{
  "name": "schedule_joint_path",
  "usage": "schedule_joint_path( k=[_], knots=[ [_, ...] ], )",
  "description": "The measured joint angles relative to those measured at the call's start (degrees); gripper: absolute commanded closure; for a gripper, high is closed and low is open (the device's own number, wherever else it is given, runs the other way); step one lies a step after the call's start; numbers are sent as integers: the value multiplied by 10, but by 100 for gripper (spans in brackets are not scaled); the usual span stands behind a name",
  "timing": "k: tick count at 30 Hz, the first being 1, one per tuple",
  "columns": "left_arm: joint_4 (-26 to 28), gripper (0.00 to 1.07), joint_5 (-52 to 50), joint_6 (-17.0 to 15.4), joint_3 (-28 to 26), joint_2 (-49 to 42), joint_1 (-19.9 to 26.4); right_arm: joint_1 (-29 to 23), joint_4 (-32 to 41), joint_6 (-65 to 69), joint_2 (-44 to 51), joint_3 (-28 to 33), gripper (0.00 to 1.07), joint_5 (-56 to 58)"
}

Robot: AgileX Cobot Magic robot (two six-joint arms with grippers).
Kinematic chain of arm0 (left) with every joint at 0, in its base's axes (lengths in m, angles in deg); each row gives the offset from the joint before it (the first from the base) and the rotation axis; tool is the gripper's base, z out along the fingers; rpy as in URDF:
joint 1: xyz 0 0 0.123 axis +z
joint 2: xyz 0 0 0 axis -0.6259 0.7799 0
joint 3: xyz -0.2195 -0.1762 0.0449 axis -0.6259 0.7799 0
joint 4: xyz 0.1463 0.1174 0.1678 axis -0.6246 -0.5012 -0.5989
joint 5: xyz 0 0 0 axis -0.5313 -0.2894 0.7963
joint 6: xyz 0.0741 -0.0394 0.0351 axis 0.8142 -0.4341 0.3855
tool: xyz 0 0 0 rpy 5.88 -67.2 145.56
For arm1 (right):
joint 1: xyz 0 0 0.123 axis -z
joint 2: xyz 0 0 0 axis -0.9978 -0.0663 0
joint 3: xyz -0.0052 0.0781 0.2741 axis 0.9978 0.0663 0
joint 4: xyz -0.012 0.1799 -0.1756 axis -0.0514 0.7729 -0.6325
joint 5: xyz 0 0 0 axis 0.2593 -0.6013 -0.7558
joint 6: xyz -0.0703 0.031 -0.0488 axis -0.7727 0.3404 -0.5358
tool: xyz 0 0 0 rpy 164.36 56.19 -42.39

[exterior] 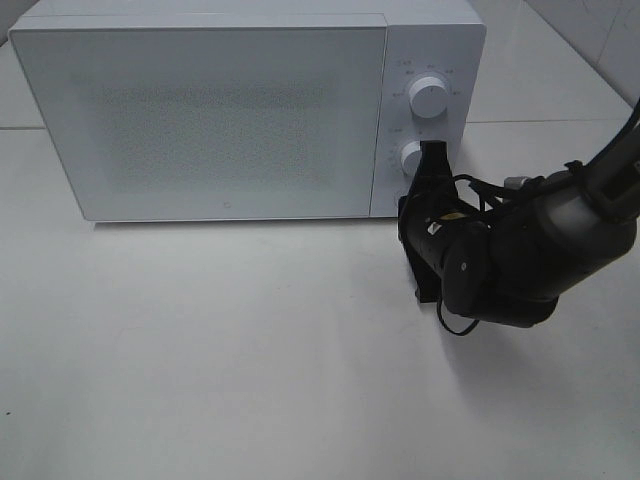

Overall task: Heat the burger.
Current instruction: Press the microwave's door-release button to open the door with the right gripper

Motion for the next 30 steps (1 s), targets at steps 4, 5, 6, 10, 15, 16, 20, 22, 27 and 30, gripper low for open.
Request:
schedule_joint_path(
  k=[4,5,6,10,15,16,20,22,27,30],
  knots=[
    [0,6,0,0,0,0,0,8,-8,0,-5,-10,107,4],
    [0,6,0,0,0,0,0,12,-10,-1,-6,-14,107,9],
    [0,6,0,0,0,0,0,15,-11,-1,-7,-17,107,10],
    [0,6,0,0,0,0,0,23,-14,-11,-8,-19,107,11],
    [0,6,0,0,0,0,0,26,-15,-21,-10,-26,107,14],
    [0,6,0,0,0,0,0,26,-15,-21,-15,-29,107,14],
    [0,6,0,0,0,0,0,26,-15,-20,-28,-36,107,15],
    [0,6,0,0,0,0,0,26,-17,-20,-36,-41,107,15],
    [0,6,0,0,0,0,0,26,-14,-20,-41,-46,107,14],
    [0,6,0,0,0,0,0,26,-13,-20,-47,-54,107,14]
  ],
)
